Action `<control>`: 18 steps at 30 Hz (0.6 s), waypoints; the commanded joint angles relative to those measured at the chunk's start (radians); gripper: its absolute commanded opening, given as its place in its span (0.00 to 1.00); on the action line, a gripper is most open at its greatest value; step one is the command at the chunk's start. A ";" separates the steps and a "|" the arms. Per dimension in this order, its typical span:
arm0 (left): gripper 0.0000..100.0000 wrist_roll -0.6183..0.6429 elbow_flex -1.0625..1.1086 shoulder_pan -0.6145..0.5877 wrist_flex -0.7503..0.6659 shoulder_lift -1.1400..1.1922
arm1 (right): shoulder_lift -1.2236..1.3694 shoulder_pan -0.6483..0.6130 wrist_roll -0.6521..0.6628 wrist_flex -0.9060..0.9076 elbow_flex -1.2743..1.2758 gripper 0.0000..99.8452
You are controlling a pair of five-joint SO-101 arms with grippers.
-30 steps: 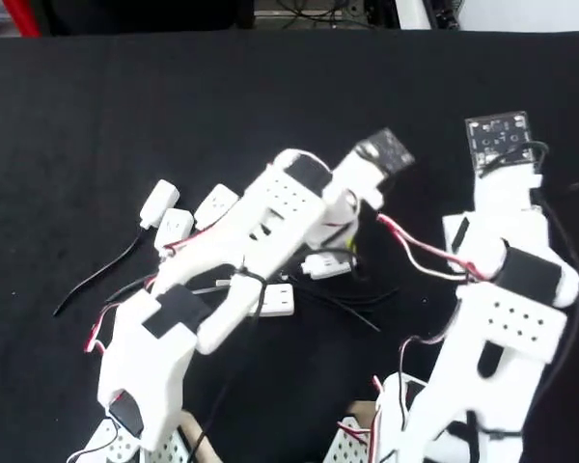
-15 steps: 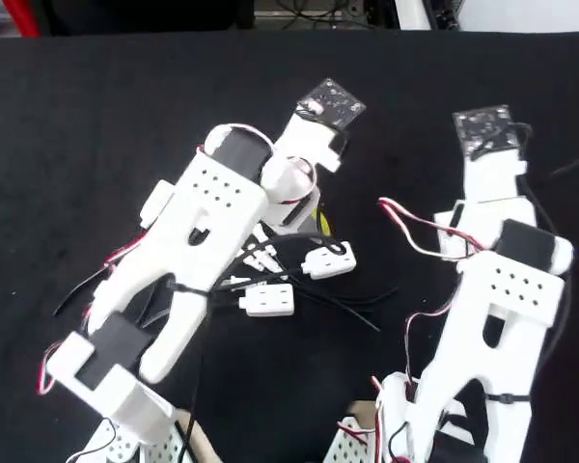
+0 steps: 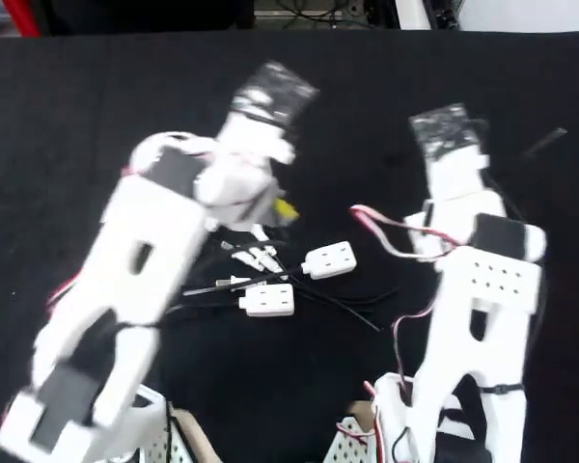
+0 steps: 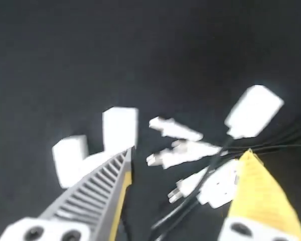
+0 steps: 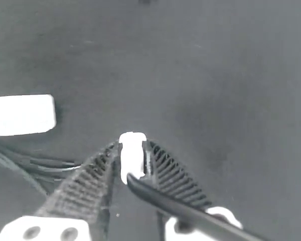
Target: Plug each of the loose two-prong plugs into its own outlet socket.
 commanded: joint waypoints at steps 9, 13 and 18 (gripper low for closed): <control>0.32 -0.051 0.812 -0.584 -0.334 -0.468 | -0.004 -0.311 -0.028 -0.015 0.111 0.01; 0.32 -0.057 1.050 -0.588 -0.465 -0.585 | -0.004 -0.331 -0.064 -0.068 0.182 0.01; 0.32 -0.055 1.222 -0.598 -0.534 -0.713 | -0.002 -0.370 -0.117 -0.084 0.199 0.01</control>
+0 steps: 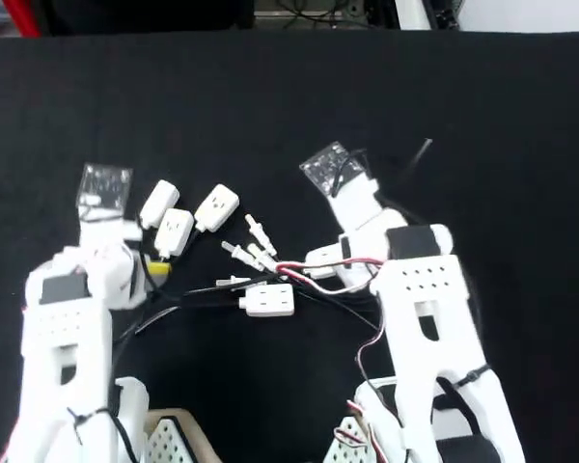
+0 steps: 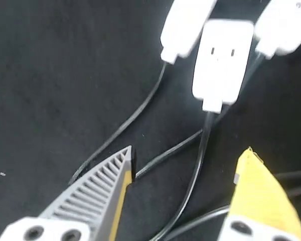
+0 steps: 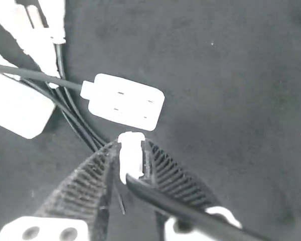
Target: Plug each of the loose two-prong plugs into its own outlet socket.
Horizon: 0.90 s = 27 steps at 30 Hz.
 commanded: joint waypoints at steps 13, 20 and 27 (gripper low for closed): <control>0.32 -0.006 0.472 -0.120 -0.058 -0.666 | -0.004 -0.002 -0.261 -0.201 0.128 0.01; 0.32 0.035 0.547 -0.120 0.103 -0.968 | -0.001 0.021 -0.261 -0.247 0.147 0.01; 0.32 0.035 0.549 -0.120 0.055 -0.934 | 0.004 0.089 -0.261 -0.327 0.171 0.01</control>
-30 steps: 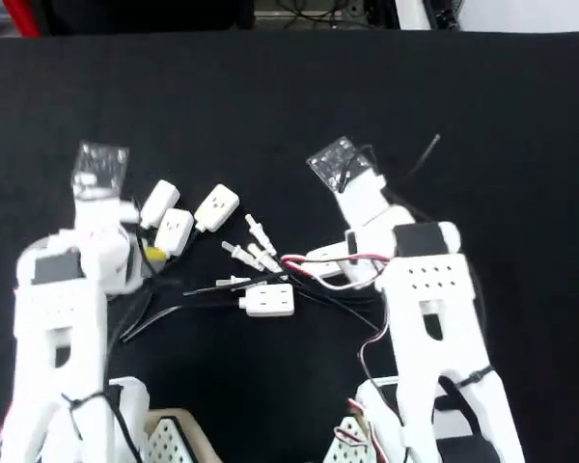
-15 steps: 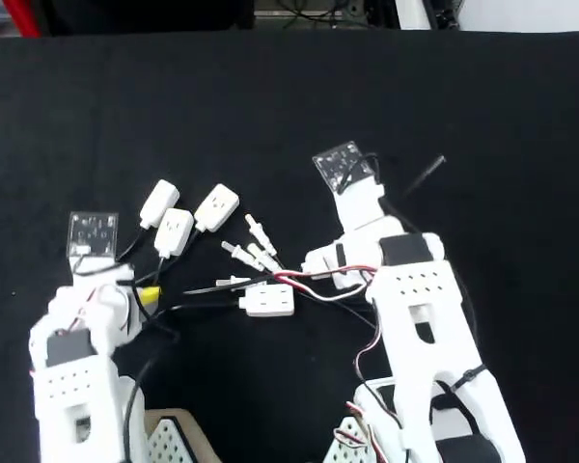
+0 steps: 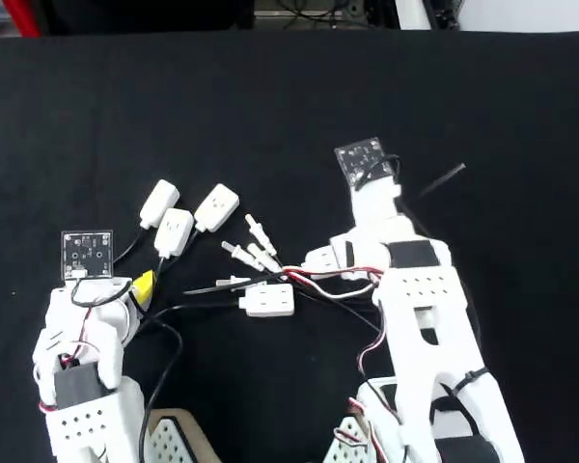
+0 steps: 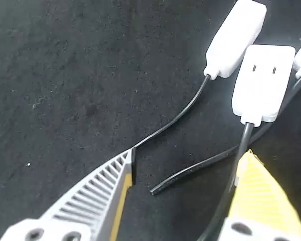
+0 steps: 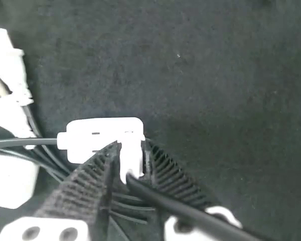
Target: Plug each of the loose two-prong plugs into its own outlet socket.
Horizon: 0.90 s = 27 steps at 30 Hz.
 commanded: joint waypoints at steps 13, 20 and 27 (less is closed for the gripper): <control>0.32 0.009 0.018 -0.004 -0.014 -0.006 | 0.004 -0.069 -0.028 -0.040 0.036 0.01; 0.32 0.009 0.018 -0.005 -0.014 -0.006 | 0.004 -0.058 -0.025 -0.064 0.047 0.01; 0.32 0.009 0.018 -0.005 -0.014 -0.006 | 0.004 -0.003 -0.025 -0.106 0.051 0.01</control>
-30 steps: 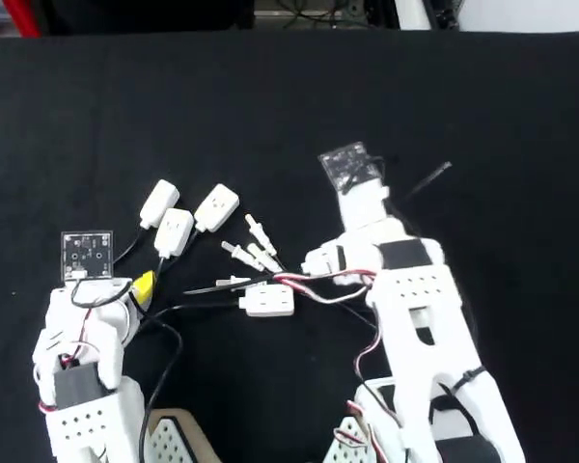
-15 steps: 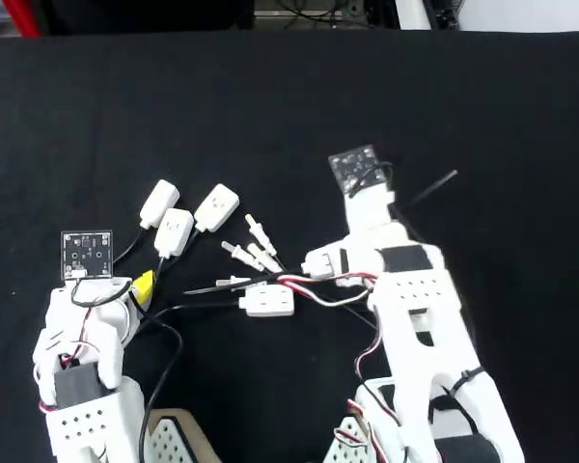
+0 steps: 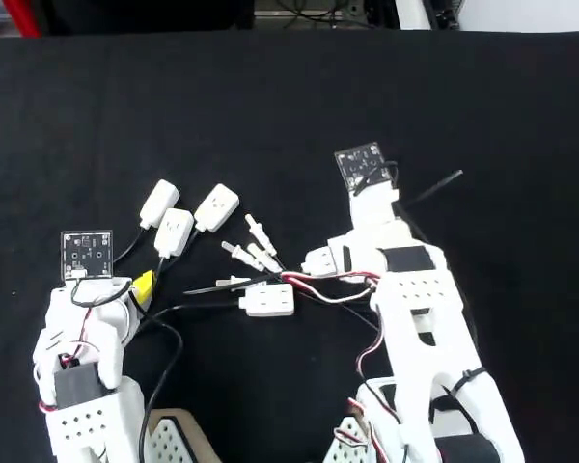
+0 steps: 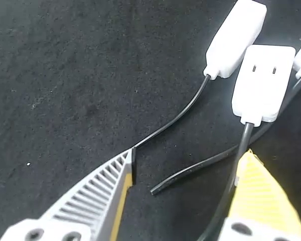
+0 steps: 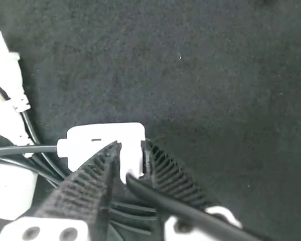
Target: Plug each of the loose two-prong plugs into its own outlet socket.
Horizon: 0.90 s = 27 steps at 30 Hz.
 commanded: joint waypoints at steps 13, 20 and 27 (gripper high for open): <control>0.32 0.006 0.018 -0.005 -0.014 -0.006 | -0.002 -0.017 -0.006 -0.032 0.022 0.01; 0.32 0.006 0.018 -0.005 -0.014 -0.006 | 0.027 -0.021 -0.011 -0.068 0.036 0.01; 0.32 0.006 0.018 -0.005 -0.014 -0.006 | 0.191 -0.017 -0.011 -0.078 -0.038 0.01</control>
